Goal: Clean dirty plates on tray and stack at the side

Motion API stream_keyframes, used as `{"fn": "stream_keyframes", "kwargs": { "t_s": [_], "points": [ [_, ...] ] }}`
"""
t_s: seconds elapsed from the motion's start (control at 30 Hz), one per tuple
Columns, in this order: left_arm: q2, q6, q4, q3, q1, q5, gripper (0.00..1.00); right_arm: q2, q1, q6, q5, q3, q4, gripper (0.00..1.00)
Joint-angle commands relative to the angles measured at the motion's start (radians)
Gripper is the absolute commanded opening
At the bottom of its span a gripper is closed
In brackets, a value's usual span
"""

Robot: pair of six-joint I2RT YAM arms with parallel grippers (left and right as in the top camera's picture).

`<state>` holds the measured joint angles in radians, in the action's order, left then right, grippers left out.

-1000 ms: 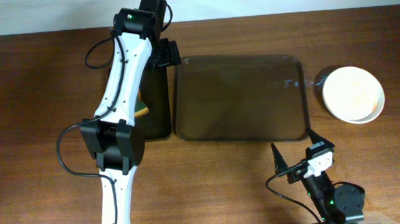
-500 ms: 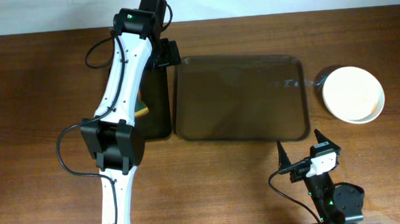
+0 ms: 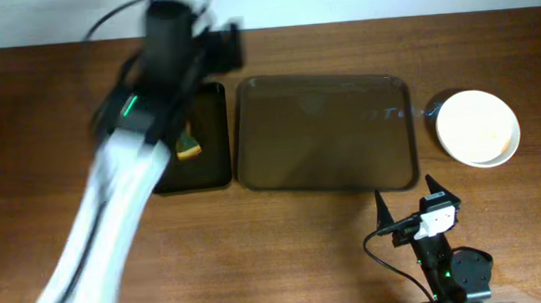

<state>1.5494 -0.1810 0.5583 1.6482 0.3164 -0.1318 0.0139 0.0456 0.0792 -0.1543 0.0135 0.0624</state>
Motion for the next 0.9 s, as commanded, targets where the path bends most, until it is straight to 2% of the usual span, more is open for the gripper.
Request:
{"fn": "stream_keyframes", "kwargs": {
  "t_s": [0.0,0.07,0.17,0.23,0.4,0.5,0.63,0.73,0.87],
  "points": [
    [-0.302,0.086,-0.073,-0.426,-0.104,-0.013,0.99,-0.007,0.006,-0.005,0.009,-0.008,0.002,0.98],
    [-0.461,0.086,-0.137,-0.616,-0.145,-0.014,0.99,-0.007,0.006,-0.005,0.009,-0.008,0.002,0.98],
    [-0.772,0.086,-0.388,-0.998,-0.194,-0.011,1.00,-0.007,0.006,-0.005,0.009,-0.008,0.002,0.98],
    [-0.925,0.092,-0.494,-1.181,-0.206,-0.011,1.00,-0.007,0.006,-0.005,0.009,-0.008,0.002,0.98],
    [-1.221,0.134,-0.609,-1.492,-0.209,-0.006,1.00,-0.007,0.006,-0.005,0.009,-0.008,0.002,0.98],
    [-1.346,0.212,-0.631,-1.614,-0.209,0.034,1.00,-0.007,0.006,-0.005,0.009,-0.008,0.002,0.98],
    [-1.438,0.366,-0.590,-1.635,-0.209,0.081,0.99,-0.007,0.006,-0.005,0.009,-0.008,0.002,0.98],
    [-1.501,0.370,-0.494,-1.636,-0.209,0.080,0.99,-0.007,0.006,-0.005,0.009,-0.008,0.002,0.98],
    [-1.545,0.370,-0.480,-1.639,-0.209,0.065,0.99,-0.007,0.006,-0.005,0.009,-0.008,0.002,0.98]
  ]
}}
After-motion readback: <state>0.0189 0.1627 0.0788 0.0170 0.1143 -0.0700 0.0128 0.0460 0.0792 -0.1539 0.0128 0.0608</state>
